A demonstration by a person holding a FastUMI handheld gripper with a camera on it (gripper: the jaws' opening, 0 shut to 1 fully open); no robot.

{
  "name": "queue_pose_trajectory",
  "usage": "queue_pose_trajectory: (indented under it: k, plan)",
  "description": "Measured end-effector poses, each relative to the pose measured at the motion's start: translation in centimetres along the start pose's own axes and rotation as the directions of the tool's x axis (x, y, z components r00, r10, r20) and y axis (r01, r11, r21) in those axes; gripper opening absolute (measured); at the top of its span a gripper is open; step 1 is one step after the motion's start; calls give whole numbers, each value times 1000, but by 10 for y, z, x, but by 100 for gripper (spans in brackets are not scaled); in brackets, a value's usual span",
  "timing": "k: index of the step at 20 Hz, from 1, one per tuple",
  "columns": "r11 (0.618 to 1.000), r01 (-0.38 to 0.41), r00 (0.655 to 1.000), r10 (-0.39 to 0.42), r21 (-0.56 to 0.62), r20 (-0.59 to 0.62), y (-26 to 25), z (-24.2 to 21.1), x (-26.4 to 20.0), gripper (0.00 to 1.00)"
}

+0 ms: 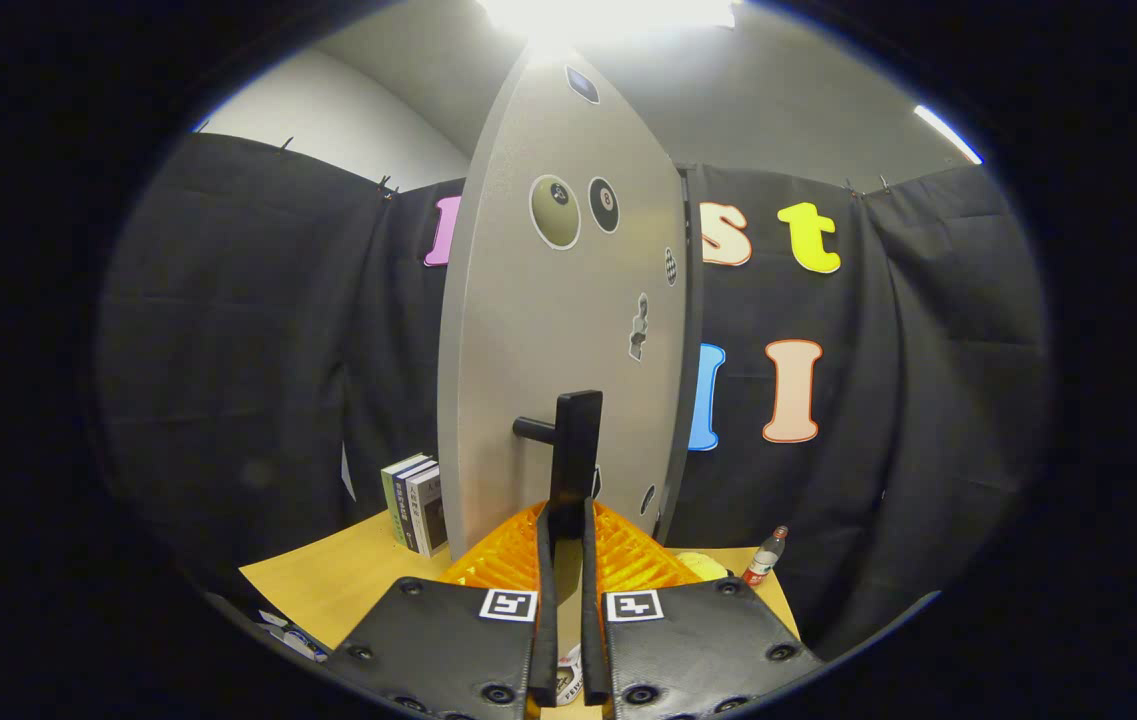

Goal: Open the shoe cabinet door, grab the shoes and put them into the shoe cabinet, then close the shoe cabinet door.

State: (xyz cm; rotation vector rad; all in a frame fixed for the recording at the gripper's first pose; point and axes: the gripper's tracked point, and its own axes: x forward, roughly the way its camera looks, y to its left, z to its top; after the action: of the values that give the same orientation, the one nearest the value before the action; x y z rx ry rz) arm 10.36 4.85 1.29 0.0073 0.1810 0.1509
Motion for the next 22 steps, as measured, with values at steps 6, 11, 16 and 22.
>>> queue_pose_trajectory:
  k: [6, 11, 16, 22]
  plan:
    - [995, 100, 995, -100, 3, 20, -28, 3, -3, 11]
    - [982, 187, 980, -188, 26, 68, -58, 8, -1, 8]
    - [984, 151, 984, -159, 91, 85, -34, 11, -8, 39]
    - [988, 136, 988, -140, 69, 57, -15, 5, -44, 77]
